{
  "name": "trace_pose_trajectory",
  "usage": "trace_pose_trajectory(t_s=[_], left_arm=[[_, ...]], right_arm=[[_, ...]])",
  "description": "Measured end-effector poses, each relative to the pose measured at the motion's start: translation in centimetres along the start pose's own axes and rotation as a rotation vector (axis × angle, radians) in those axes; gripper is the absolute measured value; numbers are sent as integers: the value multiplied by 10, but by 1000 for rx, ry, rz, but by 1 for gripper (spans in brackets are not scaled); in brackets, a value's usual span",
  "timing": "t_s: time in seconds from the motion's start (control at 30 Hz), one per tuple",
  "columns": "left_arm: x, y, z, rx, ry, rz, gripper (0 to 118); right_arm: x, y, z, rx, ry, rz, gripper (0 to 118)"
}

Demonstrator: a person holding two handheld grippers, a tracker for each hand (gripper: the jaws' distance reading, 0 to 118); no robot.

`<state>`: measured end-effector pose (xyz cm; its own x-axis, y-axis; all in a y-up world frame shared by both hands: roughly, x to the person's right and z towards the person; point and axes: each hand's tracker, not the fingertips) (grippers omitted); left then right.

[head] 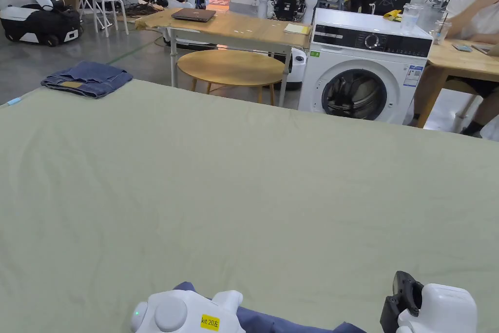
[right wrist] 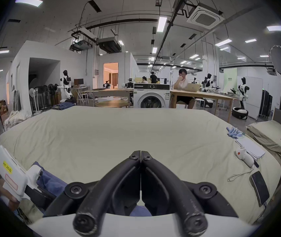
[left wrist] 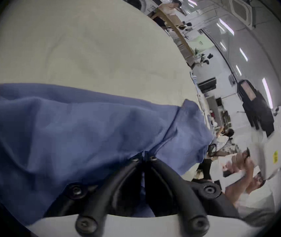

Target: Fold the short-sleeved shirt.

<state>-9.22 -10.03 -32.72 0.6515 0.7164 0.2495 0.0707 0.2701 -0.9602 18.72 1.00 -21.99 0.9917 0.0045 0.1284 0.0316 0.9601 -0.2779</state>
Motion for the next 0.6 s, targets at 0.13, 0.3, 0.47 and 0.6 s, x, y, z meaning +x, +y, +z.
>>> trace_pose_trajectory(t_s=[0.13,0.3,0.47,0.6], left_arm=[[6,-2,3,20,30,-8,0],[17,1,5,11,77,-30,0],[30,9,51,62,75,-67,0],[14,15,114,175,49,-27,0]], right_arm=[[3,0,1,-4,-8,2,0],[4,1,2,-3,-11,5,0],[1,5,3,0,1,-10,0],[-5,10,2,11,19,-6,0]])
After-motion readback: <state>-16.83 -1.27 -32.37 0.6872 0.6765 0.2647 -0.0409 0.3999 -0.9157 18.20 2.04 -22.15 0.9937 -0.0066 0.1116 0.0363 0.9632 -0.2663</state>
